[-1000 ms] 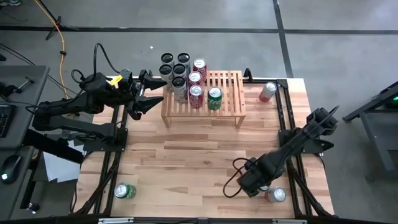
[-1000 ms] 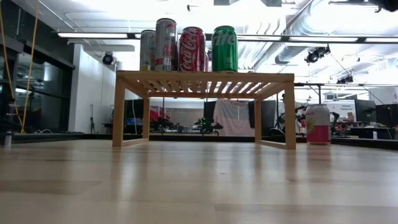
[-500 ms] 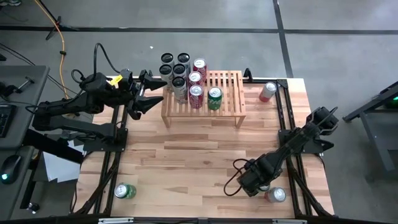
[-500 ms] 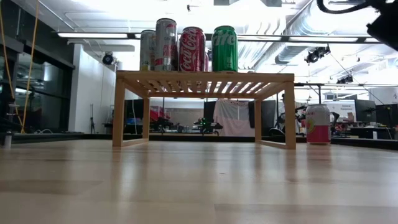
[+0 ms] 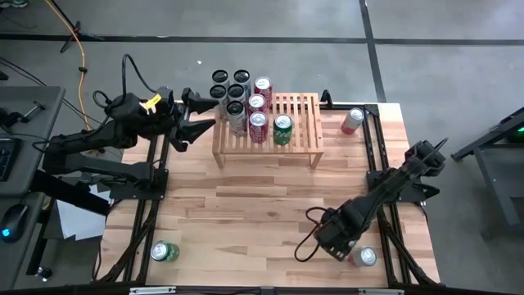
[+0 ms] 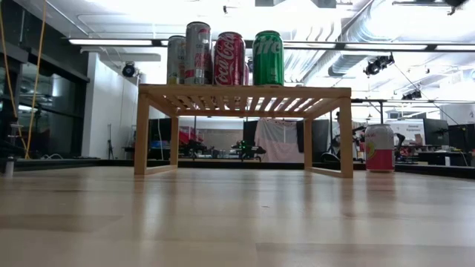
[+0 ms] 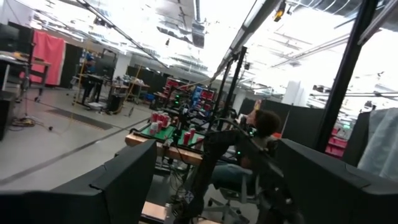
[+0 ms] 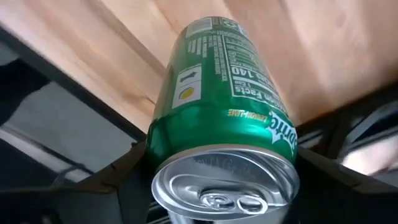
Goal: Place canned beverage on shelf
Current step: Put the right green soda can on the shelf aligned with other green soda can
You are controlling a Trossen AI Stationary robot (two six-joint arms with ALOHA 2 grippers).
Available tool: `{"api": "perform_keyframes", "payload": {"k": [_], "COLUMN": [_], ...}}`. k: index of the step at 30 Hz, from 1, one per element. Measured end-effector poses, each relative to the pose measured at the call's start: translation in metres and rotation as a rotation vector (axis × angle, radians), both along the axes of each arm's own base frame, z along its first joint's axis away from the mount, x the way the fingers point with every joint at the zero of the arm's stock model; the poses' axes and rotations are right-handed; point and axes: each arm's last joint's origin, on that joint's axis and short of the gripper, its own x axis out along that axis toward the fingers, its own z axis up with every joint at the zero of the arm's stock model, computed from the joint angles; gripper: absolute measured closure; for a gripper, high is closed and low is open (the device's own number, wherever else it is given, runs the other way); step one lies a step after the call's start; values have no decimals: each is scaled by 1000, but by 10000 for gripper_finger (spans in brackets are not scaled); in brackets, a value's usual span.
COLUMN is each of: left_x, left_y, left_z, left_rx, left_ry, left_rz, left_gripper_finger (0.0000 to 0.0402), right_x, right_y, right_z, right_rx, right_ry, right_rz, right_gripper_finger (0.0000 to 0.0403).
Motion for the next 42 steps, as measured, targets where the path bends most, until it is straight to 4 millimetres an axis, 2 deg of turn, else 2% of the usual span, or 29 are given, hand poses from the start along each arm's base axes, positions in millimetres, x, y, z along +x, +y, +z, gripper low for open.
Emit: {"api": "perform_keyframes", "payload": {"k": [3,7,13,18,23,26,30,33,38,42], "left_x": [0,1,2,2,2,2,1,1,1,1], "left_y": [2,3,3,3,3,3,4,4,5,4], "left_z": [0,-1,-1,-1,-1,-1,-1,-1,-1,-1], "left_rx": [3,7,15,16,15,15,9,7,3,0], "left_ry": [2,7,9,10,10,9,9,10,9,8], "left_rz": [14,19,21,22,21,21,44,48,62,61], "left_gripper_finger": [78,78,78,78,78,78,78,78,78,78], "right_x": [4,5,1,-8,-24,-32,-33,-28,-11,2], "right_y": [-11,-38,-92,-141,-185,-208,-234,-253,-283,-296], "right_z": [27,75,159,210,248,256,250,236,206,181], "right_rx": [-19,-102,-203,-413,-594,-661,-684,-621,-416,-316], "right_ry": [-88,-210,-600,-845,-997,-990,-918,-830,-747,-673], "right_rz": [73,71,-75,-192,-307,-347,-355,-333,-302,-270], "right_gripper_finger": [123,123,123,123,123,123,123,123,123,123]}}
